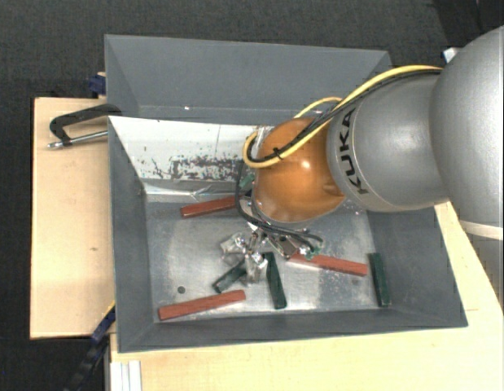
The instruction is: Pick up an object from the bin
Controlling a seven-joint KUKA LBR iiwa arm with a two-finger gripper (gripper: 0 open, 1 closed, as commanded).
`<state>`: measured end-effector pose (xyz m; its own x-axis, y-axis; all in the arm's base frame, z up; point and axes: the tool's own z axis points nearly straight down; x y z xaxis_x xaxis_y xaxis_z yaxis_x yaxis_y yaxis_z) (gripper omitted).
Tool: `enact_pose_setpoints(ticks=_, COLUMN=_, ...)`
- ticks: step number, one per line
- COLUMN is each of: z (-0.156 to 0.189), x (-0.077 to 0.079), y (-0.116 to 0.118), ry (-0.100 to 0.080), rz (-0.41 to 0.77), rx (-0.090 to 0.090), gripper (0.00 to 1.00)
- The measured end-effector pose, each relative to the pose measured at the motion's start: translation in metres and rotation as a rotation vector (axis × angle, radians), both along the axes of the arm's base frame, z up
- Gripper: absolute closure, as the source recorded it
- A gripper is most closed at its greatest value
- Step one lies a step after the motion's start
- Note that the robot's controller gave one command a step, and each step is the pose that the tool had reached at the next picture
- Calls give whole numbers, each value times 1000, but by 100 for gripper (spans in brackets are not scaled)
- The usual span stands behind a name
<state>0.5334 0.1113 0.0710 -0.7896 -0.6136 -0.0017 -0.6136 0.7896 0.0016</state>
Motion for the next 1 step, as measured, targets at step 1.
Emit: enact_pose_setpoints(ticks=1, z=145, x=-23, y=0, ry=-6, rz=42, rx=1, gripper=100)
